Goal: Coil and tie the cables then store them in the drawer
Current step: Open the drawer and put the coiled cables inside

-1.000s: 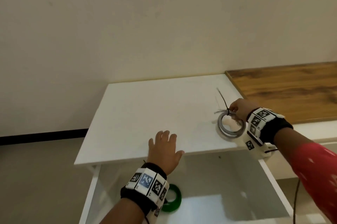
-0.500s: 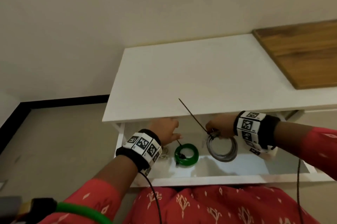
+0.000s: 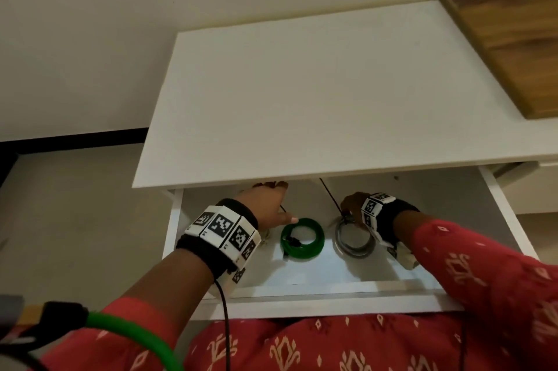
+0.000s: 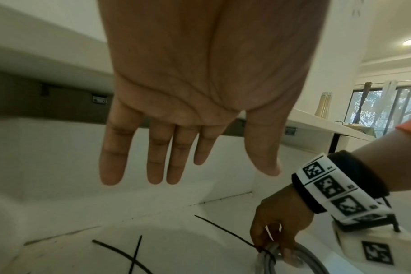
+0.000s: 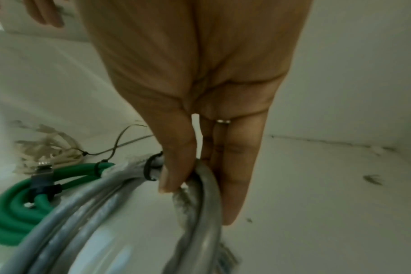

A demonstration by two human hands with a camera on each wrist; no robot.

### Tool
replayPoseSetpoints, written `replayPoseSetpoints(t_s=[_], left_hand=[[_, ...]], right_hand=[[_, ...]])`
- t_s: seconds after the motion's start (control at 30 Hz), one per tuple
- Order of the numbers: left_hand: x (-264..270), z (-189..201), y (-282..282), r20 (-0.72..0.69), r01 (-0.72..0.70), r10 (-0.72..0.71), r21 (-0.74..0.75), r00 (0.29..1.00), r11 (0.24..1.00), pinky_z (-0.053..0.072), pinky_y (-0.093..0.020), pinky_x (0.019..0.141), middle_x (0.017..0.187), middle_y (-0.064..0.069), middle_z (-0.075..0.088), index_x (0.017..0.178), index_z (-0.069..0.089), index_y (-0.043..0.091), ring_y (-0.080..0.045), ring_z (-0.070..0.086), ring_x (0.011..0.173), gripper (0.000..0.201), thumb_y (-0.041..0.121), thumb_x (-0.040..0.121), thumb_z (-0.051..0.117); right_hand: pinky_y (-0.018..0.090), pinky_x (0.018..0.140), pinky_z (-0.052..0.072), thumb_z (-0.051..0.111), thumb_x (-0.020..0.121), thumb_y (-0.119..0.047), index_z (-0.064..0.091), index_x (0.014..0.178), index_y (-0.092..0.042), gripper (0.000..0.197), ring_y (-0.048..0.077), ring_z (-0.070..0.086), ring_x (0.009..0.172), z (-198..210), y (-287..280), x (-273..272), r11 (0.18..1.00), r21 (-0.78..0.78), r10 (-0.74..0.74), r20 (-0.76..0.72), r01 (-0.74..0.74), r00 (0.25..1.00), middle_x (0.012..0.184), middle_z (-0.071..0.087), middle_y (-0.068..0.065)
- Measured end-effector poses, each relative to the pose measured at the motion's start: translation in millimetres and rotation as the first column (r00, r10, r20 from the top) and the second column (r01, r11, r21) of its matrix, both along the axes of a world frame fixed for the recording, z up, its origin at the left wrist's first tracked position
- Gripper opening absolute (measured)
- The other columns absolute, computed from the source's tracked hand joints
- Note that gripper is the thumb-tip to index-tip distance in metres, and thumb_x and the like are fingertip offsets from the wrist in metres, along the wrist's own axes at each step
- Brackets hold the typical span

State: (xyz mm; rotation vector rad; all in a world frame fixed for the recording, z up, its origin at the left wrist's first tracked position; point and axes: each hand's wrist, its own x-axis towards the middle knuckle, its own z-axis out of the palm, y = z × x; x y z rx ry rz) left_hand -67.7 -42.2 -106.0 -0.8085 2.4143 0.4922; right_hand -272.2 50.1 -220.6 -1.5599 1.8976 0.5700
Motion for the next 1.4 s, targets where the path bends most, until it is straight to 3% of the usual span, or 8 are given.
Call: replayPoseSetpoints(t_s=[0.17,0.27,0.43,0.63,0.87,0.97,1.17,1.4], left_hand=[[1,-5,3,0.047,-0.025,0.024,0.013,0.999,1.000,0.041,-0.046,0.102,0.141,-0.015,0.040,0.142,0.017,0.011,-0.030,0.043,0.125,0.076,0.050,0.086,0.051],[2,1,3,0.059,-0.028,0.027,0.019,0.998,0.999,0.042,-0.045,0.101,0.140,-0.016,0.041,0.141,0.018,0.010,-0.031,0.044,0.125,0.075,0.049,0.086,0.051],[6,26,8,0.074,-0.013,0.010,0.040,0.997,0.999,0.044,-0.040,0.098,0.137,-0.015,0.046,0.137,0.029,0.008,-0.030,0.049,0.121,0.065,0.047,0.088,0.049],[21,67,30,0.000,-0.064,0.064,0.015,0.998,0.998,0.042,-0.038,0.098,0.134,-0.014,0.049,0.133,0.036,0.006,-0.028,0.050,0.119,0.058,0.043,0.090,0.049],[65,85,60,-0.271,-0.186,0.167,-0.046,0.948,0.981,0.043,-0.037,0.096,0.128,-0.012,0.055,0.127,0.042,0.010,-0.027,0.053,0.115,0.050,0.037,0.087,0.056],[84,76,75,-0.336,-0.224,0.201,-0.031,0.920,0.974,0.046,-0.037,0.089,0.118,-0.011,0.059,0.117,0.046,0.010,-0.026,0.056,0.105,0.039,0.033,0.087,0.056],[110,54,106,-0.265,-0.228,0.223,0.013,0.938,0.974,0.041,-0.031,0.076,0.105,-0.008,0.061,0.094,0.045,0.019,-0.020,0.053,0.088,0.026,0.037,0.083,0.060],[123,37,121,-0.324,-0.247,0.210,-0.078,0.923,0.966,0.043,-0.031,0.083,0.118,-0.006,0.058,0.098,0.046,0.022,-0.024,0.055,0.105,0.014,0.019,0.086,0.052]], right_hand=[[0.035,0.087,0.050,0.072,0.070,-0.019,0.052,0.114,-0.023,0.048,0.029,0.060,0.104,-18,3,-9,0.998,0.047,-0.045,-0.056,0.048,0.997,0.121,0.058,0.006],[0.036,0.100,0.043,0.066,0.078,-0.018,0.044,0.127,-0.021,0.054,0.029,0.051,0.120,-8,6,-14,0.999,0.037,-0.036,-0.073,0.039,0.997,0.136,0.048,0.008],[0.040,0.100,0.044,0.061,0.082,-0.028,0.054,0.121,-0.013,0.042,0.029,0.053,0.117,17,3,-11,0.999,0.041,0.020,0.006,-0.020,1.000,0.131,0.054,0.010],[0.027,0.101,0.032,0.050,0.091,-0.012,0.043,0.134,-0.009,0.043,0.027,0.041,0.129,114,15,25,0.999,0.037,-0.004,0.079,0.001,0.997,0.144,0.040,0.012],[0.027,0.090,0.040,0.054,0.089,-0.011,0.052,0.124,-0.006,0.036,0.026,0.053,0.116,191,72,50,0.968,-0.188,-0.142,0.137,0.166,0.980,0.124,0.059,0.014],[0.021,0.078,0.037,0.059,0.086,-0.016,0.052,0.123,-0.007,0.038,0.026,0.055,0.113,190,99,62,0.960,-0.194,-0.176,0.139,0.201,0.975,0.123,0.060,0.013],[0.026,0.090,0.041,0.059,0.085,-0.019,0.049,0.127,-0.011,0.044,0.025,0.054,0.115,181,144,73,0.991,-0.112,-0.054,0.129,0.069,0.990,0.128,0.057,0.011],[0.024,0.089,0.039,0.055,0.085,-0.026,0.057,0.114,-0.015,0.031,0.022,0.053,0.114,150,167,64,0.947,-0.296,-0.090,0.138,0.128,0.986,0.123,0.059,0.008]])
